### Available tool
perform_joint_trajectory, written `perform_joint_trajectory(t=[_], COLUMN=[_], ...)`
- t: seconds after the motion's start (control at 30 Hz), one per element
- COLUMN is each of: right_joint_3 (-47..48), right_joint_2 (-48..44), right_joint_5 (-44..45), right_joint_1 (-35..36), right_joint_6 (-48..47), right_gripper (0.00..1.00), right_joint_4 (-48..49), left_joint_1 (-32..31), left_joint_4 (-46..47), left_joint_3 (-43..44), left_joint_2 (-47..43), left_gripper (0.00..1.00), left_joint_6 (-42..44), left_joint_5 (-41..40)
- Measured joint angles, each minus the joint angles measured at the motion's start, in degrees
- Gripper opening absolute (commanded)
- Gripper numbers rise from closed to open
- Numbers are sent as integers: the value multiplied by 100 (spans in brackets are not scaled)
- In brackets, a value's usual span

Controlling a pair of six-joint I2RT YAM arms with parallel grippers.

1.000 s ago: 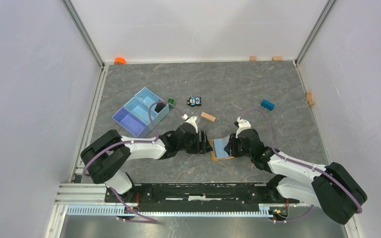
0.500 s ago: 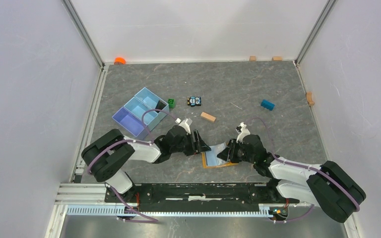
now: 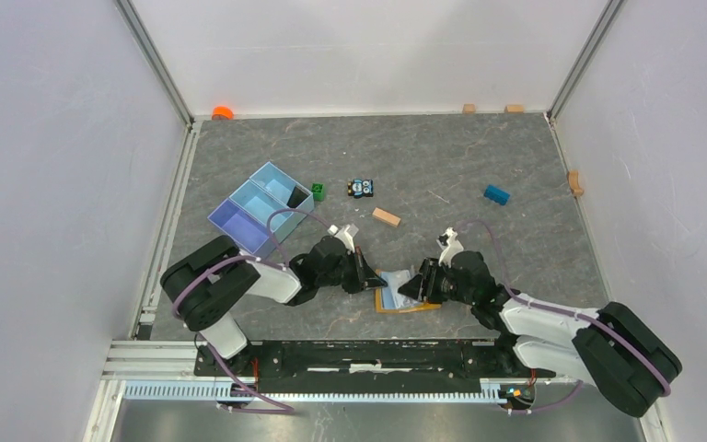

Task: Put the credit cards into the card holder
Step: Turn over the card slot in the card holder.

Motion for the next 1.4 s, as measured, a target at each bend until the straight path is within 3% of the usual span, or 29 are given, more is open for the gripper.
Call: perform_joint_trajectory(t=[0.13,0.37,0.53,0.83,0.97,1.23,1.4], right_joint_3=[258,949,1333,1499,1499,1351,1036], right_joint_2=[-417,-1049,-1351,-1493,-1694,-1930,-1869], right_joint_5=[267,1049,1353,1340,1342,1248,662], right_joint_1=[-4,-109,-111,-111,-111,-111,-116], right_joint_6=[-275,-1001,-1434,-1849,-1952,-1991,-1613], right_gripper=[68,82,84,83,83,82,78], right_joint_4=[-629,-1945,-2450,-2780,-2857,-2822,-2107], left_joint_1=[-17,-22,-22,-79,-153,-173,-173], left_joint_4=[-527,-2949,-5115,-7831,-8470,-8714,-8675], left_joint_3=[66,962,2286,4225,4634,4625,4614], left_joint_2=[-361,-1023,-1029,-551,-227,-98,74], left_gripper=[2,2,2,2,2,3,3], left_joint_6=[92,660,1362,2208,2321,2315,2299], left_joint_5=[-122,-654,-1119,-1998,-2275,-2299,-2256])
